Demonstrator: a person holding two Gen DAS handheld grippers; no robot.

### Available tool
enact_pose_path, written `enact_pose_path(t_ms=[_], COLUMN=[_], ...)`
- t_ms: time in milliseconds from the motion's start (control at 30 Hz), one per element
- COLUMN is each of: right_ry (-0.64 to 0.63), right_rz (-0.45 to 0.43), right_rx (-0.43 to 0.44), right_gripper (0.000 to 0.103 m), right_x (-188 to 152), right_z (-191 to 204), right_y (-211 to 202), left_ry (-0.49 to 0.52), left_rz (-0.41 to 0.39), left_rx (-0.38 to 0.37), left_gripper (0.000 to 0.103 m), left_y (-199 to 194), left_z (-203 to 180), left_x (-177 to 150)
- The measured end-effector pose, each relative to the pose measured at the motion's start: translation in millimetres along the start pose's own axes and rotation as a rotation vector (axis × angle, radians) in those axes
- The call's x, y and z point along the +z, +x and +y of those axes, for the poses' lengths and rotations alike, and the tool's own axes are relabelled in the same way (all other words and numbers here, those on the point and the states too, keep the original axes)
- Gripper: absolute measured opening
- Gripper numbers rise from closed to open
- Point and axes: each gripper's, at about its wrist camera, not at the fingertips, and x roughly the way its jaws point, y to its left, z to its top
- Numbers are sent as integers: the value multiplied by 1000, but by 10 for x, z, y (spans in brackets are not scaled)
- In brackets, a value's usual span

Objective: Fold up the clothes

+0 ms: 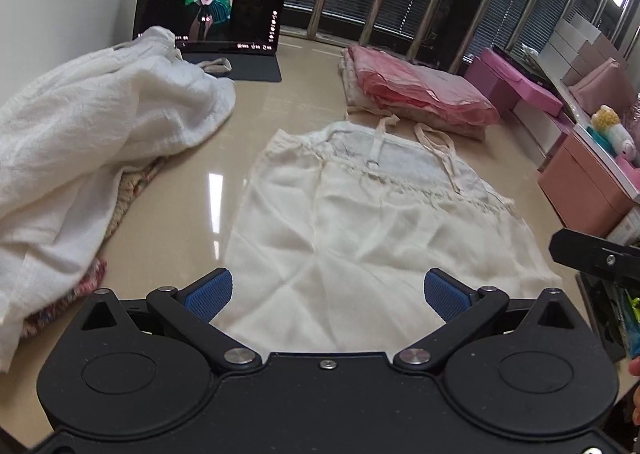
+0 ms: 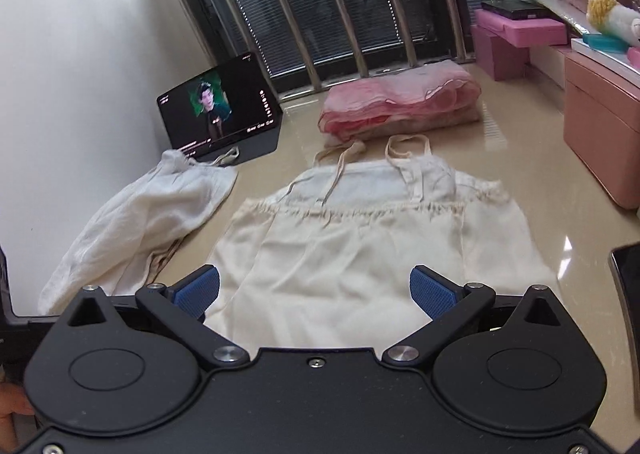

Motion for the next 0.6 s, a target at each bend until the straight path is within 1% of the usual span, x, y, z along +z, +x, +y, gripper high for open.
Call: enact_pose_path(t_ms=[133,300,400,500,567,600], right_ry=[-13,-16,-19,-26,-32,-36], right_rz=[-8,24,44,50,47,45], right_rx=[-33,-52,-62,-68,-73,-76], right_gripper=[103,103,103,103,103,103], right_x=[47,28,18,26,48,61], right_z=[-63,-144,-172,-188,-195,-198], right_y=[133,298,397,475,526,551], left_ry=[34,81,147,186,248,289], left_rz=[-26,-79,-104,-62,-97,-90], left_rx=[15,-20,-26,-33,-3,-2], left_gripper=[103,103,103,102,103,103], left_y=[218,561,756,960,982,1007], left_z=[75,150,85,63,20,-11], left_x=[64,39,23,-11,-75,-100])
